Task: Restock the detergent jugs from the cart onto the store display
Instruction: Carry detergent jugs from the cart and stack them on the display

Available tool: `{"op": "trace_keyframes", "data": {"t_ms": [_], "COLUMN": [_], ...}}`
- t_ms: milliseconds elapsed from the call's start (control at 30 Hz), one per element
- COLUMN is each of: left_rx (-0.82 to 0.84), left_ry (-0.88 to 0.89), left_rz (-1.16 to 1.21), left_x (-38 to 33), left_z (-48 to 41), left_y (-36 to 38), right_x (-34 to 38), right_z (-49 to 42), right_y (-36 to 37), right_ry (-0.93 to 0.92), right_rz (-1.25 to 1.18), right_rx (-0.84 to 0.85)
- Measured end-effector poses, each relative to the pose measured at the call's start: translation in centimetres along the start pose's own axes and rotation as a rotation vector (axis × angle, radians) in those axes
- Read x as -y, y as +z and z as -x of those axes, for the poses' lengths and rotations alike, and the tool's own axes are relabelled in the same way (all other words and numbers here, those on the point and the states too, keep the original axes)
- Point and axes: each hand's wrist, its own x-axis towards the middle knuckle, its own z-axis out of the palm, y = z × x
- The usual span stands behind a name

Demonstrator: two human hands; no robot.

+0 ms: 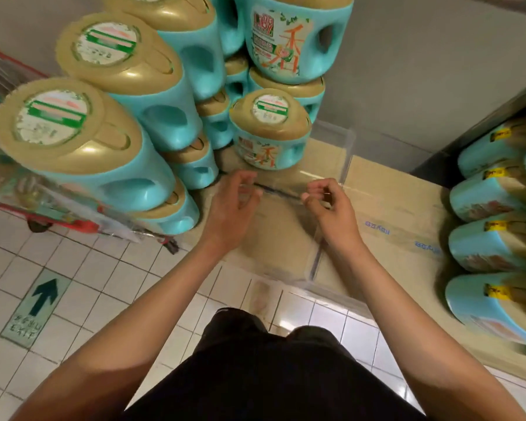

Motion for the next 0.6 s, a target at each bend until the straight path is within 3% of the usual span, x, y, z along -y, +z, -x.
{"op": "trace_keyframes", "data": {"t_ms": [233,600], "left_rx": [0.006,-0.269], "left_ry": [-0.047,-0.31], "left_rz": [0.022,0.186], "left_x": [2.2,7.1], "left_z": [13.2,36.8], "left_y": [-2.7,-11.9], "right_x": [-1.0,-2.2], "right_z": [11.4,27.3], "right_y": [0.0,6.8], "right_ry": [-0.031,0.012], "right_rz": [-0.036,-0.035], "right_rx": [0.147,0.518]}}
